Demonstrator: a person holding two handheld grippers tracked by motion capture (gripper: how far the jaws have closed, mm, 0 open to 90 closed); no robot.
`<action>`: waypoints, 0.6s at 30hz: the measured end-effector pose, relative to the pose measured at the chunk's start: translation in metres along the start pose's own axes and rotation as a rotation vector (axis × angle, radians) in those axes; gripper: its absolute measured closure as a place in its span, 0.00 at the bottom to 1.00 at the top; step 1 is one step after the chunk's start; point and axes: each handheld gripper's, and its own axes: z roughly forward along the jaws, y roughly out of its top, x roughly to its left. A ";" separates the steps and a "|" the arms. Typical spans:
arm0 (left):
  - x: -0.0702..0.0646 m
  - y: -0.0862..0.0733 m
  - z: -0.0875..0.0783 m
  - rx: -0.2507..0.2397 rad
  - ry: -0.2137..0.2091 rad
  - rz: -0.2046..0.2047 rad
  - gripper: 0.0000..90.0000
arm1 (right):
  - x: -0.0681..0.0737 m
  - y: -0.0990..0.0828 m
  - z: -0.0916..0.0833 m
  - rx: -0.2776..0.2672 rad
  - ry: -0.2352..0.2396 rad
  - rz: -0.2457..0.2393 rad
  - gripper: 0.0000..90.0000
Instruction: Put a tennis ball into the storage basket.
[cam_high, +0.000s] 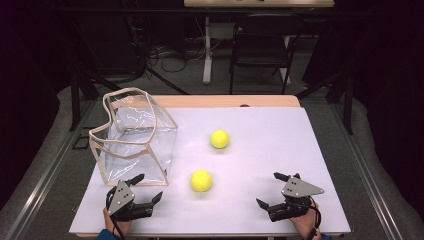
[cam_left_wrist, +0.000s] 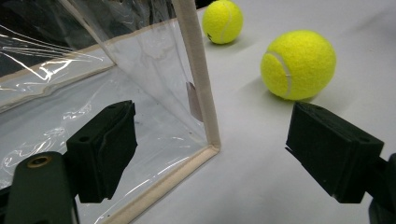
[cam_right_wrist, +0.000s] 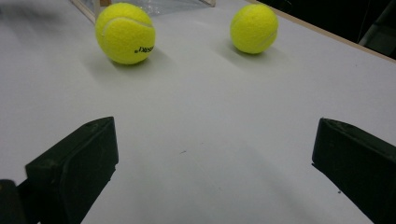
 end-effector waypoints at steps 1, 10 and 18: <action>0.000 0.000 0.000 -0.001 0.000 -0.001 0.18 | 0.000 0.000 0.000 0.002 0.000 -0.001 0.00; 0.000 0.001 0.001 -0.006 0.005 0.007 0.18 | 0.003 0.005 0.003 0.019 0.002 -0.008 0.00; -0.001 0.001 0.002 -0.007 0.005 0.014 0.18 | 0.003 0.012 0.007 0.049 -0.002 -0.002 0.00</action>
